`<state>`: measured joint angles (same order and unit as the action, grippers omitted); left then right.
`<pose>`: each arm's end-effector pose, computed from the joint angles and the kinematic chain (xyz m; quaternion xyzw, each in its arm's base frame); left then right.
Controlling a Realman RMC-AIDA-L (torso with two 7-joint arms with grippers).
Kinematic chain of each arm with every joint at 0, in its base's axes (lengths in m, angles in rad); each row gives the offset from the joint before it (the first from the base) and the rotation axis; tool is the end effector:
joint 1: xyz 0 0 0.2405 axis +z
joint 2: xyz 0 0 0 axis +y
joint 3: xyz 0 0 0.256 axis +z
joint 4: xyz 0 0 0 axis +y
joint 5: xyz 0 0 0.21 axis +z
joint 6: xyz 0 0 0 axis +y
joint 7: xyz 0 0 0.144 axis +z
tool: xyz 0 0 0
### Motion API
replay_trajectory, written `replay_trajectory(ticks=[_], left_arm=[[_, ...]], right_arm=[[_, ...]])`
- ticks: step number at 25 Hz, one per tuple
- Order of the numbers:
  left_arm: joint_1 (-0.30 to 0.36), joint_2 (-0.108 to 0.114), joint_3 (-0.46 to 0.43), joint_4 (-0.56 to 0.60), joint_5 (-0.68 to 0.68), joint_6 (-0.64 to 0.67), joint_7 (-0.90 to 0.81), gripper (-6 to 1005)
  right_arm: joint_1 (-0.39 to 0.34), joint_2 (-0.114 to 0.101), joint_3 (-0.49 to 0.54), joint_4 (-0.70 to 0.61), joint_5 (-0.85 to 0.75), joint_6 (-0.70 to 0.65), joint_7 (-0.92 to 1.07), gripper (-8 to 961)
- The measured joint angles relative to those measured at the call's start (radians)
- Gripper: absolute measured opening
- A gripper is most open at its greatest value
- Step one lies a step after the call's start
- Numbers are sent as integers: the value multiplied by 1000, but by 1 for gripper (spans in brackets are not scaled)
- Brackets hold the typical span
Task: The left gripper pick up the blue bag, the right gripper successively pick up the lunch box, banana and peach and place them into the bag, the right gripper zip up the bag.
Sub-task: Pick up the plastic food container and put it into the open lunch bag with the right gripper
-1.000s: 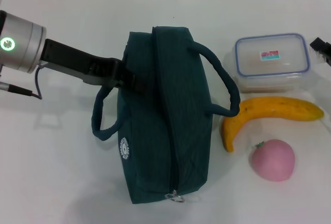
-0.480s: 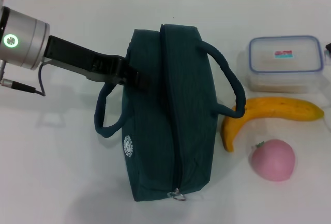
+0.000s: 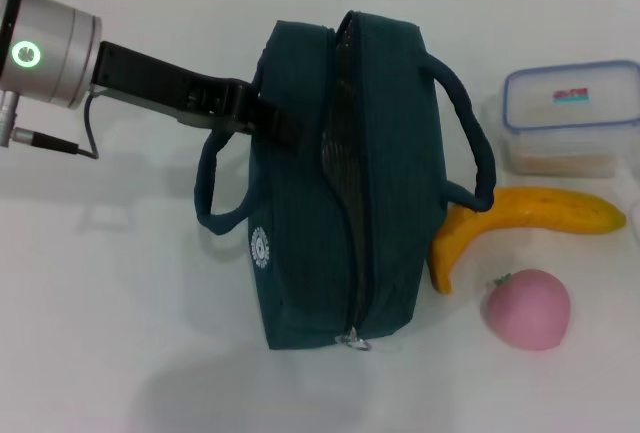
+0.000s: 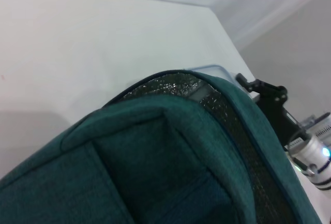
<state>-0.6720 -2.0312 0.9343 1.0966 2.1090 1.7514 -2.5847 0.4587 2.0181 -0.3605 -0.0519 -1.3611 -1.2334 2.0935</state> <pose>-0.1663 0.3589 0.0426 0.8651 0.4910 0.1022 0.0003 0.3491 0.3275 0.0119 -0.3519 0.7087 0.5930 0.1495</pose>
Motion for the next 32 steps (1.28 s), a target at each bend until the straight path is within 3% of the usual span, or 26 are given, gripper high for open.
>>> replay_trajectory(ticks=[15,26,32], left_arm=[[-10,11,0,-18,5,-57,44,47],[-69,32,-2,-124,13,-89,79,47],[-95,34,-2,-160,13,-109,103,47]], right_arm=[[59,5,0,11,128,-148,51,94],[240,10,-1,12,154,-444,42,95],[353,10,-29,62,142,-487,-16,95]])
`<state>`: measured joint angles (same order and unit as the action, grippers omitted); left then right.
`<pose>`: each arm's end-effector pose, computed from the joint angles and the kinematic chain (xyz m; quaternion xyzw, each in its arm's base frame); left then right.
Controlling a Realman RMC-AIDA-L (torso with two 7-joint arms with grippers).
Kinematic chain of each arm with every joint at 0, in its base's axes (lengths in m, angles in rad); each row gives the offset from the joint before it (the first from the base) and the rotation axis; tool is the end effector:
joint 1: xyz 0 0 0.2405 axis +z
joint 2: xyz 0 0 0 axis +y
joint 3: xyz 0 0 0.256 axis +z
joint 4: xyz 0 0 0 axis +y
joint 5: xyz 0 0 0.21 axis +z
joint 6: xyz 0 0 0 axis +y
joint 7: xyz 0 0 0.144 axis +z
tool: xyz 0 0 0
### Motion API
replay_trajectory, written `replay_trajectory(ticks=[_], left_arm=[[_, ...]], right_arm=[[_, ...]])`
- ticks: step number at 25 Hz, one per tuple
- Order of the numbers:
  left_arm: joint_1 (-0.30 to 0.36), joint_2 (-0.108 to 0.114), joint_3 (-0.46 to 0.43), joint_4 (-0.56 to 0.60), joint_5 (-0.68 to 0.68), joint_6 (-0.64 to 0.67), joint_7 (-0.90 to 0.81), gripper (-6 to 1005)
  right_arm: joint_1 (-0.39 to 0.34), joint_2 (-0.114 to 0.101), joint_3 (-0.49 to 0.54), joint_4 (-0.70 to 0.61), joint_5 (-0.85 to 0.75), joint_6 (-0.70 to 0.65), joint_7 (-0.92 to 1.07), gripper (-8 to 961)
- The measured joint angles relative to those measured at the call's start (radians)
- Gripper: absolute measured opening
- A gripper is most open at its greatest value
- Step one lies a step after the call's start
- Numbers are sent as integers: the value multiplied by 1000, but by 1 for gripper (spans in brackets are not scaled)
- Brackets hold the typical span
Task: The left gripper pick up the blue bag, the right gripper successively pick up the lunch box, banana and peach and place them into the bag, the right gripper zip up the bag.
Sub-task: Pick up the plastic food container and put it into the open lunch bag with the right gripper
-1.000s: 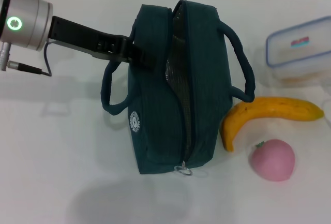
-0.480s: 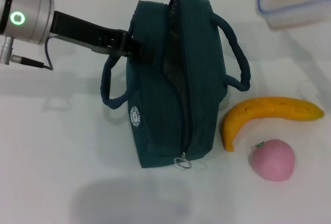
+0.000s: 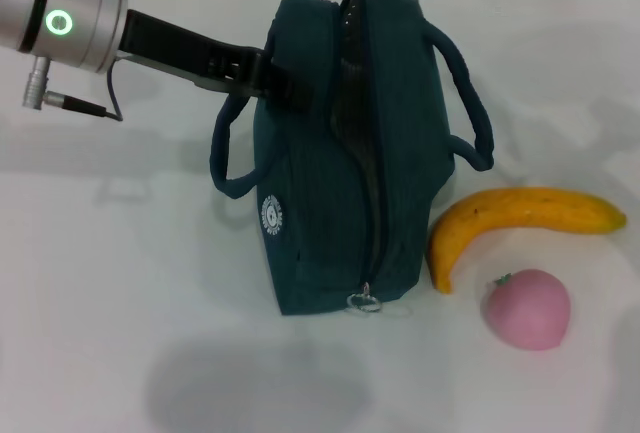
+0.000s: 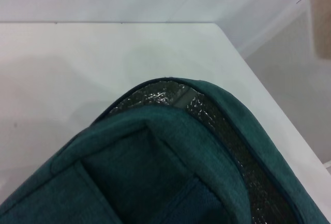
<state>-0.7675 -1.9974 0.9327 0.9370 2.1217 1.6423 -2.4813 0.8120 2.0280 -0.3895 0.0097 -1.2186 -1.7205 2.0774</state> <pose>-0.1607 0.3863 0.0342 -0.8796 -0.4635 -0.1056 0.0198 0.1699 0.3849 0.0378 0.4883 -0.4953 -0.7068 0.1292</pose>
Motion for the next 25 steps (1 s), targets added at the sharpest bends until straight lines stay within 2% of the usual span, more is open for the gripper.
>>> replay_trajectory(ticks=[3,7,19,25], left_arm=[[-5,0,0,0,0,-7,3,47],[-7,0,0,0,0,-27,16,47],[-15,13,0,-9,0,-38,33,47],[-29,12,4,-15,11,-58,39,47]], right_arm=[[34,0,-45,39,-20,41,-60,95],[37,0,-87,66,-57,109,-113,95],[-95,0,-91,57,-99,217,-188,94],[-77,0,-91,44,-248,277,-270,94]])
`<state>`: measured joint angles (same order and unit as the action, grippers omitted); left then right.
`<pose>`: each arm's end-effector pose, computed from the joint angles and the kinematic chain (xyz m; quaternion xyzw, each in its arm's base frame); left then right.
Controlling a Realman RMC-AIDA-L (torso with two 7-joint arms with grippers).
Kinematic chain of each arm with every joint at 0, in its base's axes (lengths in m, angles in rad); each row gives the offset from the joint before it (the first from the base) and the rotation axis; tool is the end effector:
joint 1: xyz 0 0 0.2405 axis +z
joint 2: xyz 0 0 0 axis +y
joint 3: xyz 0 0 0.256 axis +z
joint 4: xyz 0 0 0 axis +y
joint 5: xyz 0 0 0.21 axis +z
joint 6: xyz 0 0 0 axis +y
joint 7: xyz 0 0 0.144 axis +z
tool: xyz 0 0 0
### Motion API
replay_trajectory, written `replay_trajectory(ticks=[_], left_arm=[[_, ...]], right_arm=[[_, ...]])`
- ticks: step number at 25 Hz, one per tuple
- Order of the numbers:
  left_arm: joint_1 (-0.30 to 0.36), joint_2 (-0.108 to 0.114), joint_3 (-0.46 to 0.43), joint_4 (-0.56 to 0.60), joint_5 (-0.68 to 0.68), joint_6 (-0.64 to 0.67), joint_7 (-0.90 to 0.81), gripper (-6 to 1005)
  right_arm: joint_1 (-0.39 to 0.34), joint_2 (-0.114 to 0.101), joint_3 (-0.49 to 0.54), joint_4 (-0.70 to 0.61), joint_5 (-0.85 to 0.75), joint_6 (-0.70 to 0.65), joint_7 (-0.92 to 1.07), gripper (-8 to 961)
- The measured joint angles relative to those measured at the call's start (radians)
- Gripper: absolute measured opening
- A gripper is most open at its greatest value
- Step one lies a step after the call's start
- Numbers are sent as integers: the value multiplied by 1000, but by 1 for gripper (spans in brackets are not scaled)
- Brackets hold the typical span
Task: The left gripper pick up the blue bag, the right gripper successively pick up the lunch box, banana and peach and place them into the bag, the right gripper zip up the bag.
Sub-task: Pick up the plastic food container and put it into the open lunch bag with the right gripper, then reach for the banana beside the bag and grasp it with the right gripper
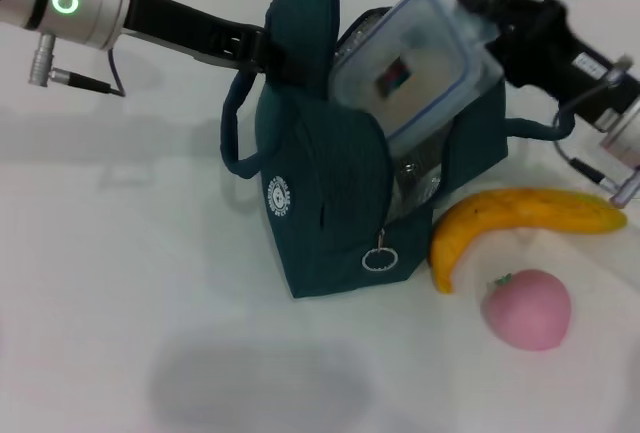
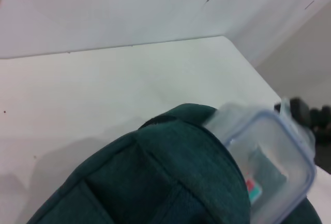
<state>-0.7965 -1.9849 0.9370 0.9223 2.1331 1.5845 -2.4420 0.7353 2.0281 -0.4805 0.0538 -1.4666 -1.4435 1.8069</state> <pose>-0.1554 0.3997 0.0372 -0.8906 -0.4392 -0.1070 0.0497 0.2165 0.3673 -0.0304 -0.6050 0.5740 0.5516 0.0152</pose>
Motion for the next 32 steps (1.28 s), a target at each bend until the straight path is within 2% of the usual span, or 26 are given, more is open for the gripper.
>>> replay_trajectory(ticks=[7,15,20,23,28,32], left_arm=[[-7,0,2,-10,5,-4,22,47],[-3,0,2,-10,5,-6,25,47],[6,0,0,-10,5,-6,28,47],[8,0,-1,-10,6,-6,35,47],[19,0,-2,-10,5,-6,47,47],[32,4,-3,-10,5,-6,52,47]], right_arm=[[22,0,-9,-55,-108,-34,-134,94],[36,-1,-123,-148,-113,-38,-188,95],[27,-4,-129,-179,-110,-26,-273,97],[27,-5,-167,-219,-118,-14,-298,98],[30,-5,-232,-278,-118,-7,-302,227],[-36,-9,-229,-442,-112,-157,-359,393]])
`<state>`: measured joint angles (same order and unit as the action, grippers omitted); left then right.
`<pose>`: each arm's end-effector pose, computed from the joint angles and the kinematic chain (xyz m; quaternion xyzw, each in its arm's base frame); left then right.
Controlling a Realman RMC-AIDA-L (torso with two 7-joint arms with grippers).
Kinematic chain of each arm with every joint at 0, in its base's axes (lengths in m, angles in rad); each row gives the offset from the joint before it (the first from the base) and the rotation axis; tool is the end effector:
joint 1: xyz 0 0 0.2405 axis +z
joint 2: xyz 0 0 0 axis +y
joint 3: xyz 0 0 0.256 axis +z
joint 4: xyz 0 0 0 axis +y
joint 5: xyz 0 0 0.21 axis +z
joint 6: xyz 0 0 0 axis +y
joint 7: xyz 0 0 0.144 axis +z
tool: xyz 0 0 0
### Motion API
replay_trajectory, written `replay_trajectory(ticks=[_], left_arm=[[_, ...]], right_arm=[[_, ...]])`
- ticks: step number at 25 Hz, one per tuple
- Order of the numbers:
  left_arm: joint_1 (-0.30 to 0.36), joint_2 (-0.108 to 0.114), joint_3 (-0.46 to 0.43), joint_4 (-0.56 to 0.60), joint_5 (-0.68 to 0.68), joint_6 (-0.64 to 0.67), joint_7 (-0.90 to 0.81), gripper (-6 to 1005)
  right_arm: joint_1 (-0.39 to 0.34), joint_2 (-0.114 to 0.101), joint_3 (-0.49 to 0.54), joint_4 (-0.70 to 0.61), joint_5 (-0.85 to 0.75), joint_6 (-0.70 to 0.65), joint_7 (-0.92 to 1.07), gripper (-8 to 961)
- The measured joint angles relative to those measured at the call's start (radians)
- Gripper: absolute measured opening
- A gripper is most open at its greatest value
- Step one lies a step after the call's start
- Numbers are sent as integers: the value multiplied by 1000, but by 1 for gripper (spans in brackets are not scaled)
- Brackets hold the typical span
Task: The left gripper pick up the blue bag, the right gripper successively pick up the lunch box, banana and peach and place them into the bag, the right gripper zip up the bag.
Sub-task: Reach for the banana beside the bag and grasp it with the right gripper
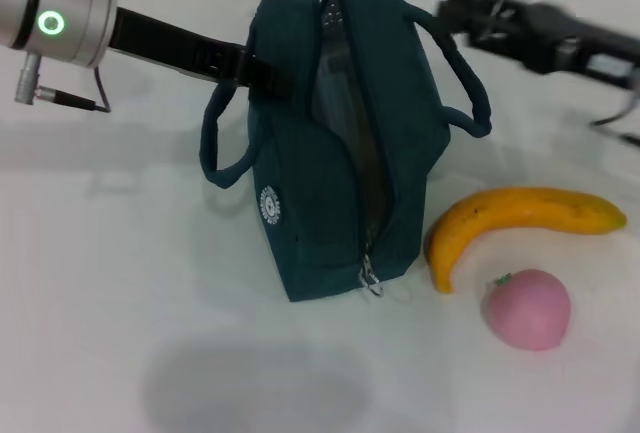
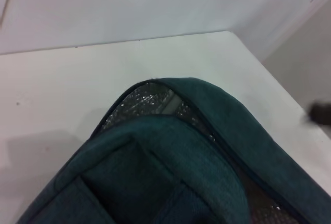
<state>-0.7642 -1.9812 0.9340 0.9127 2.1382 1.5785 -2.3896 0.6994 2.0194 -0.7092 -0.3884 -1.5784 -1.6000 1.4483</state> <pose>-0.1711 0.3953 0.0377 -0.8929 -0.4345 -0.1035 0.0573 0.1938 0.3713 0.0148 -0.8572 0.2438 0.4445 0.0905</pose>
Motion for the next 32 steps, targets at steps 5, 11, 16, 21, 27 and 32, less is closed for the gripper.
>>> replay_trajectory(ticks=[5,11,16,21,27,32], left_arm=[[14,5,-1,0,0,0,13,47],[20,5,-2,0,0,-1,36,47],[38,6,-3,-8,0,-9,50,47],[9,8,-4,-32,0,-31,65,47],[-1,9,-11,-39,0,-42,65,47],[-1,9,-14,-40,1,-43,66,47]], right_arm=[[-128,-11,-99,-427,-29,-165,50,719],[-298,-2,-370,-1044,-421,35,347,723],[-285,-1,-523,-1208,-743,84,567,726],[-248,-3,-537,-1168,-852,57,623,729],[-200,-2,-546,-1068,-867,56,619,750],[-148,-3,-554,-940,-871,99,590,834]])
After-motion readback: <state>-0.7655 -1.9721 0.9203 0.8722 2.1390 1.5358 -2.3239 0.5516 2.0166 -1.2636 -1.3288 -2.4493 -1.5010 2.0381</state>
